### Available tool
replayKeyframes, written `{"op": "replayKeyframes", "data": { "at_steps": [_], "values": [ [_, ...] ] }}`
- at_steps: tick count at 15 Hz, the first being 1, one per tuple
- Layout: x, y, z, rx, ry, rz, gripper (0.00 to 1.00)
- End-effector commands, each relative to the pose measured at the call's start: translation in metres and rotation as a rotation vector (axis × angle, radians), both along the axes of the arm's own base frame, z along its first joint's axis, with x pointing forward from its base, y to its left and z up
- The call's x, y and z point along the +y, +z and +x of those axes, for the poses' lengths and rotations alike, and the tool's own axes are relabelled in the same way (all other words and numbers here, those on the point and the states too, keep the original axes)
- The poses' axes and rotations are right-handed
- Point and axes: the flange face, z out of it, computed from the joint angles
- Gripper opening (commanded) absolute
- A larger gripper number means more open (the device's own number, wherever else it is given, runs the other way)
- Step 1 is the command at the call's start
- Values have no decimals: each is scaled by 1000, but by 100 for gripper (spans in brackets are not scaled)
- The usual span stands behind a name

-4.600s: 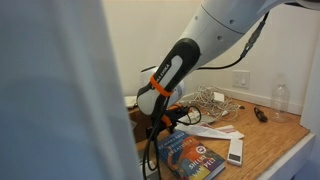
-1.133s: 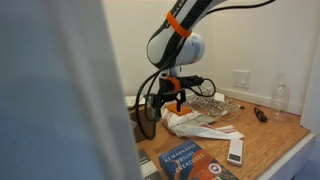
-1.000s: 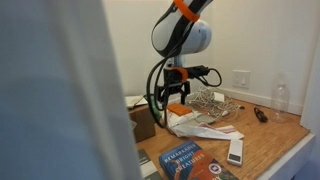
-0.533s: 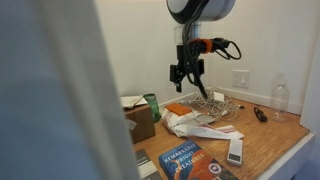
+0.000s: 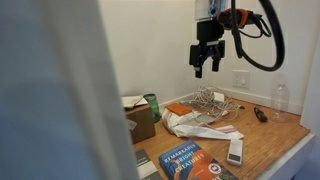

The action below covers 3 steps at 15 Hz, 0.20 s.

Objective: Slide the book forward on the surface

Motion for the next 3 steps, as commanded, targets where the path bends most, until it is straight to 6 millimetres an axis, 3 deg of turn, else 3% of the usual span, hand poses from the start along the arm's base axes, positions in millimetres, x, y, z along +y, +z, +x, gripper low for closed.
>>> {"op": "replayKeyframes", "data": {
  "at_steps": [1, 3],
  "values": [
    [-1, 2, -3, 0, 2, -1, 100],
    [-1, 1, -5, 2, 4, -2, 100]
  ]
}}
